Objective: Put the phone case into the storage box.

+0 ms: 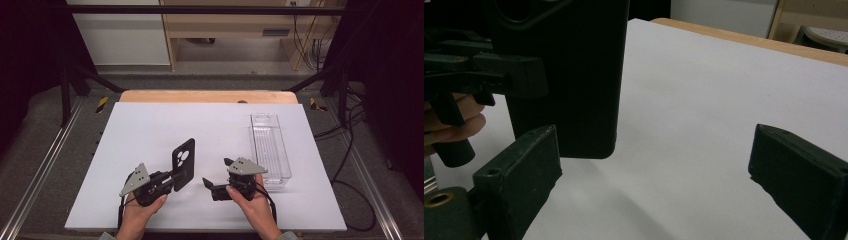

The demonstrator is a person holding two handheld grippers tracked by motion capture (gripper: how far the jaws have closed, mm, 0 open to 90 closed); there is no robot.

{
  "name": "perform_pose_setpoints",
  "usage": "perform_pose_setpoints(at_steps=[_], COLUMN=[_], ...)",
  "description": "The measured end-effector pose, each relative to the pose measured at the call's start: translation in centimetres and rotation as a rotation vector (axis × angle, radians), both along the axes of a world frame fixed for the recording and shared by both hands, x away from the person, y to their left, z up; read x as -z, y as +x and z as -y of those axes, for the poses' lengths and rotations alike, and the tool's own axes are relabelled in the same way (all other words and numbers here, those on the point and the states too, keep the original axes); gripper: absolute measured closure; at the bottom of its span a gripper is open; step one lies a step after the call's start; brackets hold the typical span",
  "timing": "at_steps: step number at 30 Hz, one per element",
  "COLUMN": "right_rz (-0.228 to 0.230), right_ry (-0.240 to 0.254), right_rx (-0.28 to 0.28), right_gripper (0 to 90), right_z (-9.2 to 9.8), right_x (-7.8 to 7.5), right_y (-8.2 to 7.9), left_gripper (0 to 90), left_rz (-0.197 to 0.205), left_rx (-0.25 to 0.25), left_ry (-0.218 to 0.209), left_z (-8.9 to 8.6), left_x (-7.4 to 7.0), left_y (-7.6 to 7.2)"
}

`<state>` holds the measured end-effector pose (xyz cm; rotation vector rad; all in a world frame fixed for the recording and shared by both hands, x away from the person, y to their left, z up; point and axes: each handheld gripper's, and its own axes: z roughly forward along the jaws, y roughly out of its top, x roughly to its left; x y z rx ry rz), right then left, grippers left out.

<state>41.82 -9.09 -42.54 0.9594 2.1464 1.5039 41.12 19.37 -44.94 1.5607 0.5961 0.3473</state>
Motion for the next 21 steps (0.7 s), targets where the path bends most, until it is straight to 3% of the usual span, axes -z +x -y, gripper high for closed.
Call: perform_pose_setpoints(at_steps=[9,21], right_rz=[-0.025,-0.025], right_ry=[0.048,0.055], right_rx=[0.005,0.015], right_gripper=[7.3,7.0], right_z=[0.24,0.55], right_x=[-0.04,-0.13], right_y=[0.07,0.17], left_gripper=[80.6,80.6], left_rz=[-0.004,-0.006], left_rx=[0.012,-0.014], left_ry=[0.004,-0.009], left_z=[0.16,-0.54], left_x=[0.11,0.07], left_y=[-0.01,0.28])
